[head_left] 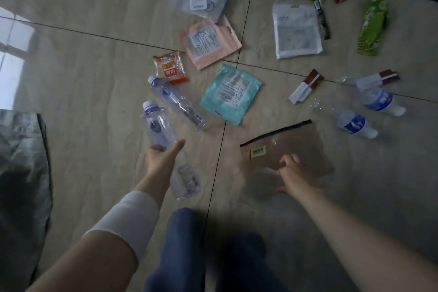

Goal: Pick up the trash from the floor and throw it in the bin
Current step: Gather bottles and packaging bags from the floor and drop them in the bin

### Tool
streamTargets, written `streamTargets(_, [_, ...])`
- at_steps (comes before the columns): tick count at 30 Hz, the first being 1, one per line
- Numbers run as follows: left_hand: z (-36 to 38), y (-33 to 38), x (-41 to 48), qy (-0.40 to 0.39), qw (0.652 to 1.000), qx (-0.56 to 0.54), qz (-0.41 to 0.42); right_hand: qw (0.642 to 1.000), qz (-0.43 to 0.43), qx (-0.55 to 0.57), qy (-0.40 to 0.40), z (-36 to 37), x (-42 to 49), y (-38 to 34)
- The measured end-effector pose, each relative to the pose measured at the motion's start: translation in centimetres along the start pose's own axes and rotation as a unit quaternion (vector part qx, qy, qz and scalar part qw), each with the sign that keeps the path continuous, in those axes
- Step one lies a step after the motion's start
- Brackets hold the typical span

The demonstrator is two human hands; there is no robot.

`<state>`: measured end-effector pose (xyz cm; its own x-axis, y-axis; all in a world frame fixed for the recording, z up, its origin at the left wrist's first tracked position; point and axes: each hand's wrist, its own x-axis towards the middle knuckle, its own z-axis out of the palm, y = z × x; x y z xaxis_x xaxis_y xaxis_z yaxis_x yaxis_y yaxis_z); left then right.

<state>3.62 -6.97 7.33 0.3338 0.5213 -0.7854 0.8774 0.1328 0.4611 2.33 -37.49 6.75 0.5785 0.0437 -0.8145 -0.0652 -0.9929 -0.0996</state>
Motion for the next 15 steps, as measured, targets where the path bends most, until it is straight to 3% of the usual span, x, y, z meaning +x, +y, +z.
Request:
streamTargets(4, [3.6,2.8,2.9,-0.05,0.998,-0.008,0.047,0.997,-0.026,-0.07,0.024,-0.9,5.6,2.1])
streamTargets(10, [8.1,3.6,9.8,-0.04,0.996,-0.002,0.079,0.977,-0.042,-0.089,0.189,2.4,15.4,3.3])
streamTargets(15, [7.2,4.5,9.9,-0.031,0.999,-0.02,0.022,0.983,-0.057,-0.142,0.1,0.7,14.4,3.8])
